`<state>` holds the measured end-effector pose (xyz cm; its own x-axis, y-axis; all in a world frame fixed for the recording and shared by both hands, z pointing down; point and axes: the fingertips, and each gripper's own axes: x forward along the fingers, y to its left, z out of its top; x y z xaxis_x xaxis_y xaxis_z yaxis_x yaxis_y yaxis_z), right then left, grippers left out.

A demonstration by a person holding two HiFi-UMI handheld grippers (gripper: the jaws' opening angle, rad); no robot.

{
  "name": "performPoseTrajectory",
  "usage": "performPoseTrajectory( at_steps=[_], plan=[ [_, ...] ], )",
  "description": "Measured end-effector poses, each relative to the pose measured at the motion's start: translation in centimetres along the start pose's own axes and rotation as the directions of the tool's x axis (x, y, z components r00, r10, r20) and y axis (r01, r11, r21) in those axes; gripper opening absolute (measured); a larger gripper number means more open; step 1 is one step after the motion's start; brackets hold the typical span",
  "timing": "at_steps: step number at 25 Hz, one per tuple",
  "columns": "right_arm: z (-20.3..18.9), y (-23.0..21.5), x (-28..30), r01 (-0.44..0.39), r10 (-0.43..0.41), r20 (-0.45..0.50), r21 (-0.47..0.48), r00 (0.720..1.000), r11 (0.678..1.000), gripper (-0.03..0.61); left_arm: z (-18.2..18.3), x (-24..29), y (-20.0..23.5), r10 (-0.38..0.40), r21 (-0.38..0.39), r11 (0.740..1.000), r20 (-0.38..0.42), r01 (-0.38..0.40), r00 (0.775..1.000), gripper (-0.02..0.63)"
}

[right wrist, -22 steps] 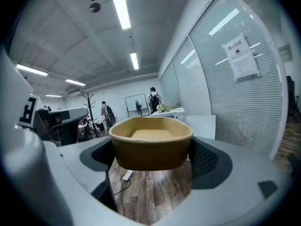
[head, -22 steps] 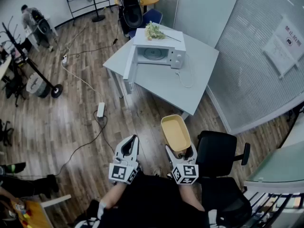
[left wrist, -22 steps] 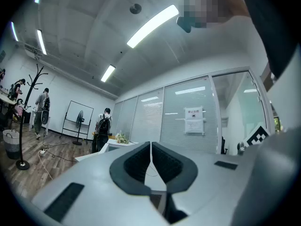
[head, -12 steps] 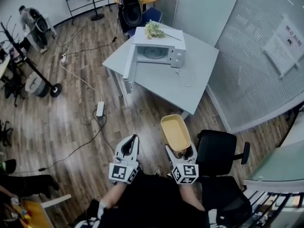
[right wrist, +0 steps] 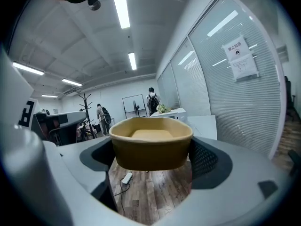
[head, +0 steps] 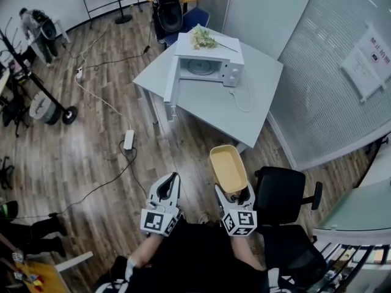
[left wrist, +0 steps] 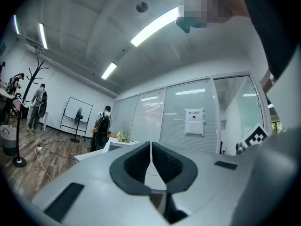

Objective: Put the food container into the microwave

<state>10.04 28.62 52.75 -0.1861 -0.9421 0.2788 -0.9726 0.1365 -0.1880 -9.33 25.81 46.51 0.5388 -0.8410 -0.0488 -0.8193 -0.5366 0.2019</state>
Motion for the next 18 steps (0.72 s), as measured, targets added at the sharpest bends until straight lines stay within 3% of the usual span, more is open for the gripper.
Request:
performPoseTrajectory(
  at_steps=[10,18],
  plan=[
    [-0.2,1.7,5.7,0.014,-0.014,-0.003,0.017,1.0,1.0,0.497,-2.0,1.7,4.2,-0.024,-0.027,0.999,-0.045,0.023,0.999,0.031],
    [2.0,-1.9,16.5,-0.031,0.031,0.001,-0.015,1.0,0.999,0.497,-2.8,10.0,8.4,0.023,-0.001,1.0,-0.03,-0.023,0.999,0.031]
  ],
)
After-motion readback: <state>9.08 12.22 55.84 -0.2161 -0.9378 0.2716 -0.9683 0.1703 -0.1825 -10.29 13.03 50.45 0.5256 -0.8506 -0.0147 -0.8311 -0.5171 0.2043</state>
